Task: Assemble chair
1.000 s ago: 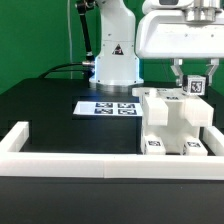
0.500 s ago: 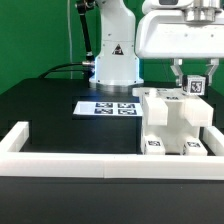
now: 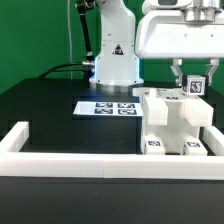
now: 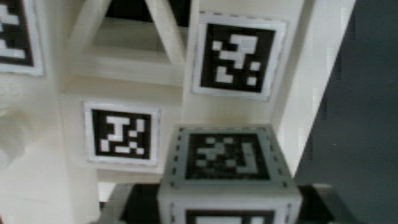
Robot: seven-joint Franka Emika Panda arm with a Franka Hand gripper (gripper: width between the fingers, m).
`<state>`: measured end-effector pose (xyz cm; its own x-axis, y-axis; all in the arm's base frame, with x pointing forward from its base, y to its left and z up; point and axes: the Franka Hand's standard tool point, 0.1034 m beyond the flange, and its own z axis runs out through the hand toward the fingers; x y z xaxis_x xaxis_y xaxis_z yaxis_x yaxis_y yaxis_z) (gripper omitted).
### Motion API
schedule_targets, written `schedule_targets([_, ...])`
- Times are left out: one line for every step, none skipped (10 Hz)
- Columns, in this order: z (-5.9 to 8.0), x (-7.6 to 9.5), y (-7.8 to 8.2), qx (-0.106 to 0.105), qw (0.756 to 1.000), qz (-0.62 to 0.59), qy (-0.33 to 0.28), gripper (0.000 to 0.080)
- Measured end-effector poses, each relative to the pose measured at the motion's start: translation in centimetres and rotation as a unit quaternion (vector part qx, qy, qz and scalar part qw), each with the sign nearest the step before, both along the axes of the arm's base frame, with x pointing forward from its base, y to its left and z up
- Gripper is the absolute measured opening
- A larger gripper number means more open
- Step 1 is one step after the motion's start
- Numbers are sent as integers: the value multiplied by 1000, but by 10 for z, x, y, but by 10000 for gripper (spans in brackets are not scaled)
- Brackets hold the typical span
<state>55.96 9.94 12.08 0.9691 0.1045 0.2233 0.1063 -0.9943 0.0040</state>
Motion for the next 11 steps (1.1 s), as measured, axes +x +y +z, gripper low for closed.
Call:
schedule_targets([0, 0, 0, 6, 1000, -23, 1, 289])
schedule_targets([0, 0, 0, 16, 998, -65, 1, 289])
schedule_targets([0, 0, 0, 24, 995, -99, 2, 289])
schedule_targets([0, 0, 0, 31, 991, -131, 3, 289])
schedule_targets([0, 0, 0, 35, 988, -149, 3, 289])
schedule_targets([0, 0, 0, 46, 980, -191, 5, 289])
schedule_targets([0, 0, 1, 63, 966, -250, 7, 289])
schedule_targets([0, -1, 1, 70, 959, -274, 8, 289])
schedule_targets([0, -1, 2, 81, 946, -314, 10, 289])
schedule_targets([0, -1, 2, 89, 936, -342, 12, 289])
schedule_targets([0, -1, 3, 99, 922, -374, 13, 289])
